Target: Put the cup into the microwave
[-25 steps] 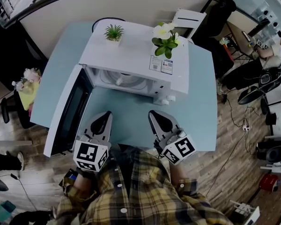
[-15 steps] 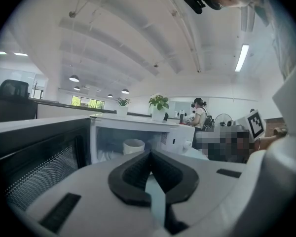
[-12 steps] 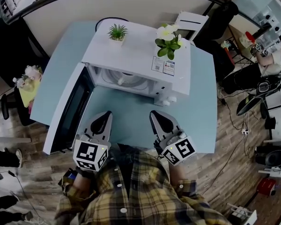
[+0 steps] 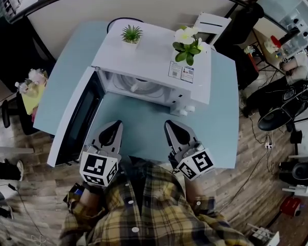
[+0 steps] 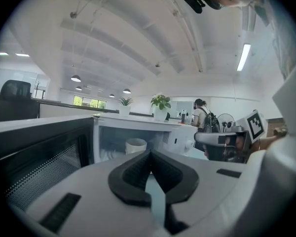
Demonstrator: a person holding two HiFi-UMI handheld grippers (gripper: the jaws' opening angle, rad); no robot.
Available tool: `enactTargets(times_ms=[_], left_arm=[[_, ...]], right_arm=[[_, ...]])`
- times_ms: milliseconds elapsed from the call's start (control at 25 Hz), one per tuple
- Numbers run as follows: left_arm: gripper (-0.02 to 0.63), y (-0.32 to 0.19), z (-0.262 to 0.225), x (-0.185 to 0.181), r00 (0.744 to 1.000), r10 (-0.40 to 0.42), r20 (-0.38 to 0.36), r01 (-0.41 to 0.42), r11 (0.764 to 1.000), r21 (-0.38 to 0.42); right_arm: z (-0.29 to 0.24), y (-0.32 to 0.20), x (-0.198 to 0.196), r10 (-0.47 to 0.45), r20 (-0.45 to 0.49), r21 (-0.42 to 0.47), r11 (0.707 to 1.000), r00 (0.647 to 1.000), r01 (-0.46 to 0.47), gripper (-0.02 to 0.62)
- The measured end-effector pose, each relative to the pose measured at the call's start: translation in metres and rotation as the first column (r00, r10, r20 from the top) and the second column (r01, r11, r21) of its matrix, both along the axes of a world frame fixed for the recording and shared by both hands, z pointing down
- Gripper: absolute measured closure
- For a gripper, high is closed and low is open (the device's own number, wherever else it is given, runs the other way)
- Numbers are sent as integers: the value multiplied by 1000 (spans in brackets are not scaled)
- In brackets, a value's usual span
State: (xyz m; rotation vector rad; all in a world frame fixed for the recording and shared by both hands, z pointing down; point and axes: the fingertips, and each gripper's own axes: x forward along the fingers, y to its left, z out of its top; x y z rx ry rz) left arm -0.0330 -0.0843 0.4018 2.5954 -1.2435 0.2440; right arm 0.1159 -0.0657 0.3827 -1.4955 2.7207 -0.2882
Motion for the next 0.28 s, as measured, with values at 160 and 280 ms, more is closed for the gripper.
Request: enactTargets(times_ms=[160, 280], left_arm=[[614, 0, 0, 0, 1000, 2, 4, -2, 1000, 5], [614, -2, 1, 0, 1000, 13, 16, -13, 1000, 15]], right_arm=[[0, 0, 2, 6, -1, 0, 1000, 1000, -6, 594], [0, -2, 3, 9, 2, 1, 1000, 1000, -9, 594]])
